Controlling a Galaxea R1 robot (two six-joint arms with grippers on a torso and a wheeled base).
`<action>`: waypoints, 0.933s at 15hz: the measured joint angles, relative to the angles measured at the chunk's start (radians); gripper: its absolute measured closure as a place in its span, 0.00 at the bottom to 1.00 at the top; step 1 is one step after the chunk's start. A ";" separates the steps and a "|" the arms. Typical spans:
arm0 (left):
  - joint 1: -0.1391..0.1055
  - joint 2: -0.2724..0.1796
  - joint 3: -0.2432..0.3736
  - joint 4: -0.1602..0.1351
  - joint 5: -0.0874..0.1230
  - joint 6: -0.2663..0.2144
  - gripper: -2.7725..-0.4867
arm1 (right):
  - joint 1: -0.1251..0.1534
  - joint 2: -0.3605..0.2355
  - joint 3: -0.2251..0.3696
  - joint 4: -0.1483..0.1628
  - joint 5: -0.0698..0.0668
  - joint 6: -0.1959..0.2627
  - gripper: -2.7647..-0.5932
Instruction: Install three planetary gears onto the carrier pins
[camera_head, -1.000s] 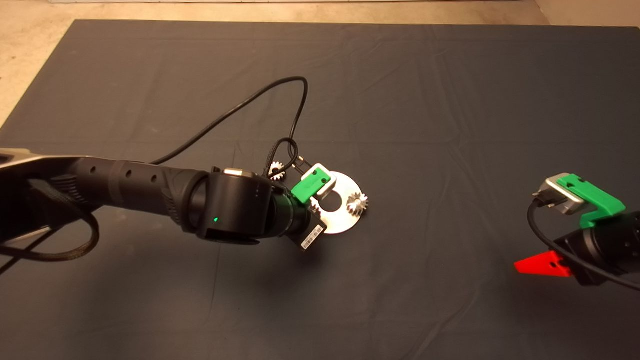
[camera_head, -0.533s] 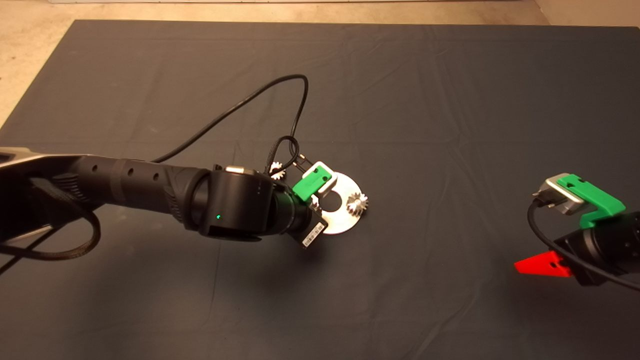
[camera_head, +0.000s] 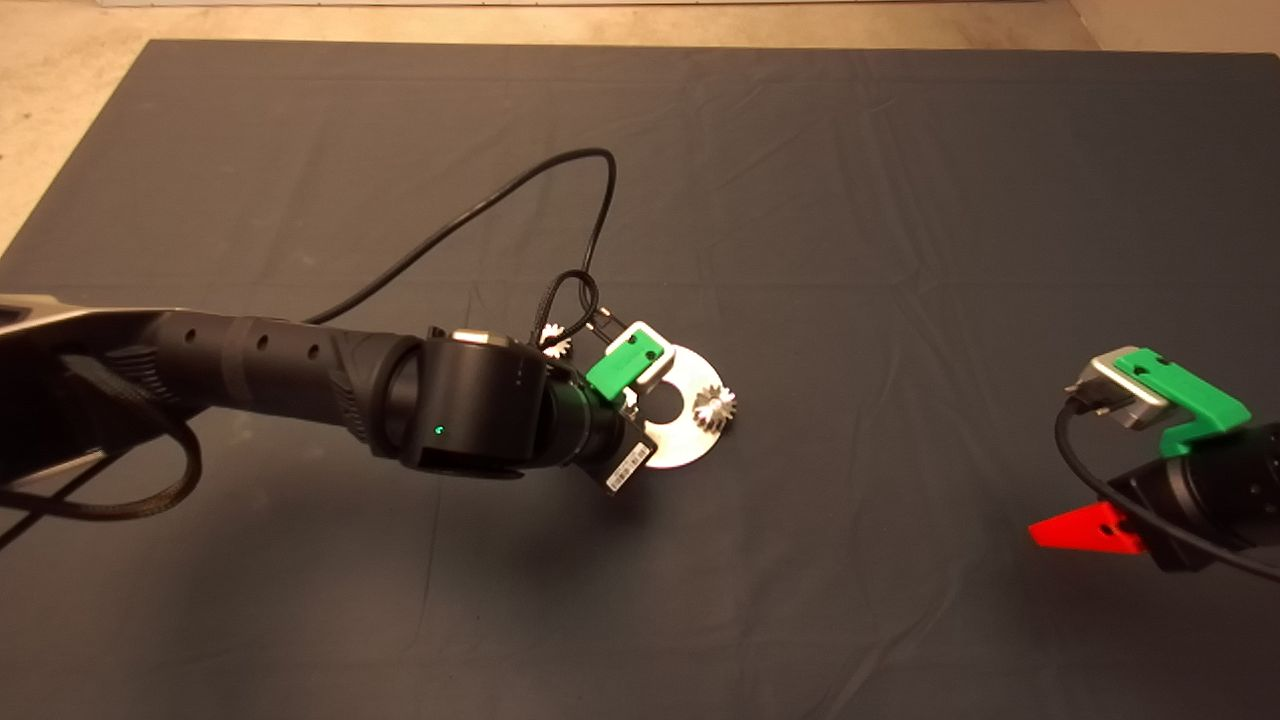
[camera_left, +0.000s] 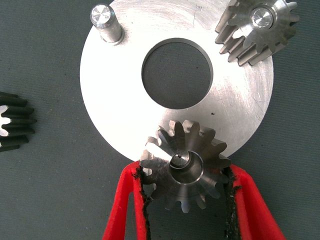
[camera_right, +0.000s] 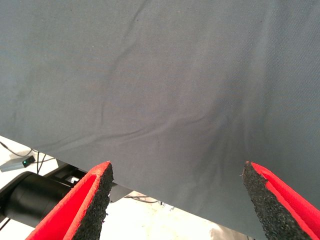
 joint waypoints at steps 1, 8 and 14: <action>0.000 0.000 -0.006 -0.001 -0.001 0.000 0.95 | 0.000 0.000 0.000 0.000 0.000 0.000 0.39; 0.002 -0.002 -0.014 0.000 -0.002 0.000 0.95 | 0.005 0.000 0.000 0.000 0.000 0.000 0.39; 0.003 -0.003 -0.014 0.001 -0.004 0.000 0.95 | 0.005 0.000 0.000 0.000 0.000 0.000 0.39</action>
